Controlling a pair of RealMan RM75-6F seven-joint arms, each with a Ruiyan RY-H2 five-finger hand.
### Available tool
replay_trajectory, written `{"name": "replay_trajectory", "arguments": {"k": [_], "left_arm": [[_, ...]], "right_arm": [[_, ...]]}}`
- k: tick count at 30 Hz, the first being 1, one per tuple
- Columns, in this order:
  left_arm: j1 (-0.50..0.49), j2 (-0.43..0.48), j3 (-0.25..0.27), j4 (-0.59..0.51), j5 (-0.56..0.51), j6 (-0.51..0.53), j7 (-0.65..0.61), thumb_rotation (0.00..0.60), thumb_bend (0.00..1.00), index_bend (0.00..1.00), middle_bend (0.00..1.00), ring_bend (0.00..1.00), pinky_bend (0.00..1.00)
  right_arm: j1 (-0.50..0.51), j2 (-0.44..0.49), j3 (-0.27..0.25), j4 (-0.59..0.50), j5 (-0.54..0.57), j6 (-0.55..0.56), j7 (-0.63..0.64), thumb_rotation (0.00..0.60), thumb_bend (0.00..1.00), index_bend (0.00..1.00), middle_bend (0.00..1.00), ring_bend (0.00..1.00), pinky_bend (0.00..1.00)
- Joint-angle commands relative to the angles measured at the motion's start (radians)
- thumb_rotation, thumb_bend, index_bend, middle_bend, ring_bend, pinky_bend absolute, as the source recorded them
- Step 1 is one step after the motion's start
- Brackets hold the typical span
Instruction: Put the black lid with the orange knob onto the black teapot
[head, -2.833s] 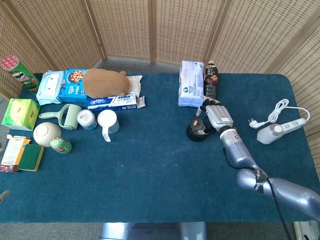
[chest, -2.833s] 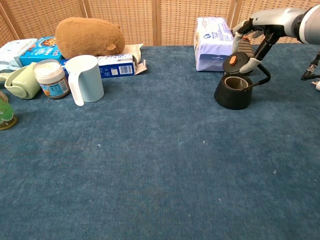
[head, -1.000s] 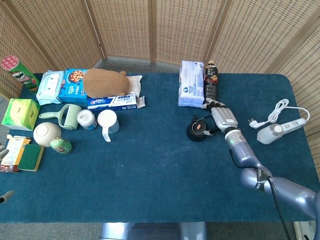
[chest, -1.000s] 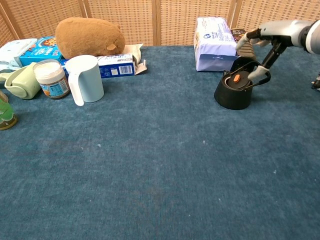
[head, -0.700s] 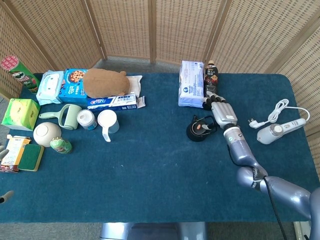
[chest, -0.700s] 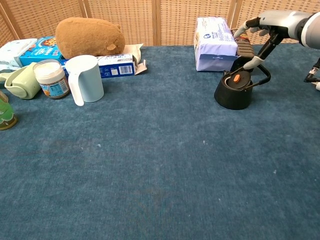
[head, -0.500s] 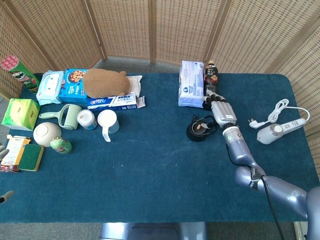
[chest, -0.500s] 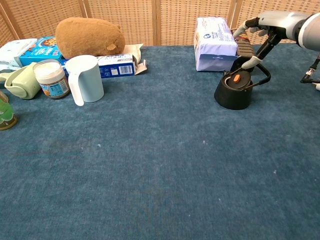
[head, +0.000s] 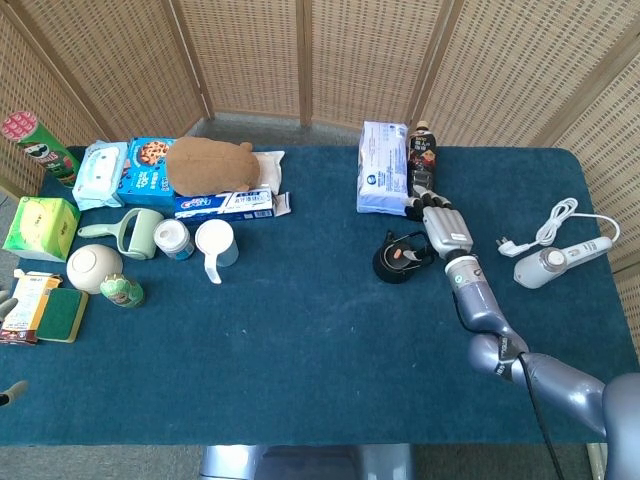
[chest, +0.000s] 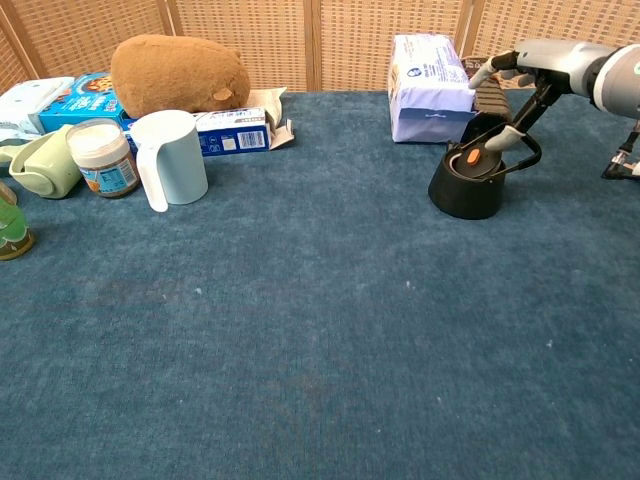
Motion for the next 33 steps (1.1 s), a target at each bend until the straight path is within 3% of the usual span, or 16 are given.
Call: {"name": "replay_trajectory", "arguments": {"k": [1,13,22,28,33], "left_arm": [[0.0,0.0,0.0,0.0,0.0,0.0,-0.001,0.6,0.12,0.0,0.0,0.0,0.05],[0.002,0.001,0.003,0.0,0.008,0.002,-0.003,0.6,0.12,0.0,0.0,0.0,0.05],[-0.001,0.0,0.004,-0.001,0.008,-0.005,0.0,0.6,0.12,0.0,0.0,0.0,0.05],[0.001,0.0,0.005,0.001,0.014,0.001,0.001,0.6,0.12,0.0,0.0,0.0,0.05],[0.004,0.003,0.007,0.006,0.027,0.011,-0.015,0.6,0.12,0.0,0.0,0.0,0.05]], "right_arm": [[-0.001,-0.008,-0.003,0.013,-0.001,-0.005,-0.002,0.6,0.22,0.17,0.02,0.0,0.0],[-0.006,-0.034,-0.006,0.053,-0.009,-0.016,-0.004,0.6,0.22,0.17,0.02,0.0,0.01],[-0.012,-0.01,0.015,0.018,-0.023,0.004,0.005,0.6,0.22,0.17,0.02,0.0,0.01],[-0.057,0.083,0.021,-0.144,-0.102,0.077,0.031,0.6,0.2,0.17,0.02,0.0,0.01],[-0.132,0.165,-0.003,-0.286,-0.205,0.179,0.07,0.6,0.05,0.16,0.02,0.01,0.0]]}}
